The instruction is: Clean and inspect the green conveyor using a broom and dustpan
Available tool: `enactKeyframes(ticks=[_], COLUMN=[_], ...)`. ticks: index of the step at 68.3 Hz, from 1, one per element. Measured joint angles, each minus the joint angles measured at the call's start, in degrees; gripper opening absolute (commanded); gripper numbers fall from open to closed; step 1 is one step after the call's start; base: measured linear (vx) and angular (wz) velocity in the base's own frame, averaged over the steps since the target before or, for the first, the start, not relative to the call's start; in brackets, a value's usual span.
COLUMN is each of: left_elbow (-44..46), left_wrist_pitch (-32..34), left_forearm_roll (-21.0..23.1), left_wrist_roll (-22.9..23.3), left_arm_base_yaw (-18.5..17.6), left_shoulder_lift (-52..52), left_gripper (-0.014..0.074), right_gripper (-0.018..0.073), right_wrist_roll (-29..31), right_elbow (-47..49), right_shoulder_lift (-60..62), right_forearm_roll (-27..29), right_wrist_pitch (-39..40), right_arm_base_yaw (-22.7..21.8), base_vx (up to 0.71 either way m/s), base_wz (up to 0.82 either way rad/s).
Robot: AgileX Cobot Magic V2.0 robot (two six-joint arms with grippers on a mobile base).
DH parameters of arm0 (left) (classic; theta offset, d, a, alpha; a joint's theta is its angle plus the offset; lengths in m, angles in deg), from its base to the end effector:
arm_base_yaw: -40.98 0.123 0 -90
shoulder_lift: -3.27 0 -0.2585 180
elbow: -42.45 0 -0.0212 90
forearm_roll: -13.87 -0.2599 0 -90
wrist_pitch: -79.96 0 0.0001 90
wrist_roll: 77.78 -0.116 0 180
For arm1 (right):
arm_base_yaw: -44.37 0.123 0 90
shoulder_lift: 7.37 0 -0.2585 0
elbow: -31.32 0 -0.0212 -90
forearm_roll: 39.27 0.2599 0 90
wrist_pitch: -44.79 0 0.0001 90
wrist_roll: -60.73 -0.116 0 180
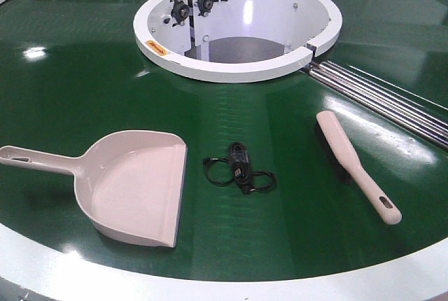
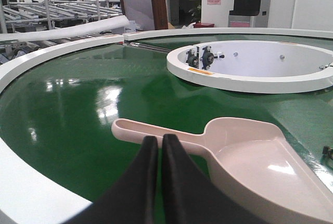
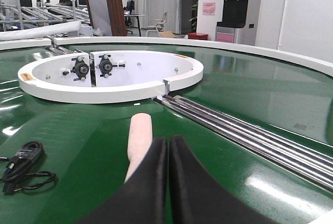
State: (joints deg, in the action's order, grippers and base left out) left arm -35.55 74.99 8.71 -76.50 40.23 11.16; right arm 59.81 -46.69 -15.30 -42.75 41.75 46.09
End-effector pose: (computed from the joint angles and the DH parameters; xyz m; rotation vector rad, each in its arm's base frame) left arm 0.1176 -0.0006 0.1965 0.0577 1.5846 0.0486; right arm 0.1177 0.0032 0.2002 -0.0554 1.5519 -0.0140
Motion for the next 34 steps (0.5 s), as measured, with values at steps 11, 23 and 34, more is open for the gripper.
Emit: enactKeyframes(ticks=[11,23,34], left_elbow=[0.0,0.0,0.0], left_wrist_pitch=[0.0,0.0,0.0], left_forearm_roll=[0.0,0.0,0.0], left_wrist_roll=[0.0,0.0,0.0], left_arm_base_yaw=[0.0,0.0,0.0], left_shoulder_lift=[0.0,0.0,0.0], left_gripper=[-0.0006,-0.0006,-0.0006], right_gripper=[-0.0008,-0.0008,-0.0008], right_wrist_roll=[0.0,0.0,0.0], right_elbow=[0.0,0.0,0.0], right_shoulder_lift=[0.0,0.0,0.0], right_forearm_roll=[0.0,0.0,0.0], right_wrist_pitch=[0.0,0.0,-0.1], right_arm_base_yaw=[0.0,0.0,0.0], base_vx=[0.00,0.00,0.00], base_wz=[0.00,0.00,0.00])
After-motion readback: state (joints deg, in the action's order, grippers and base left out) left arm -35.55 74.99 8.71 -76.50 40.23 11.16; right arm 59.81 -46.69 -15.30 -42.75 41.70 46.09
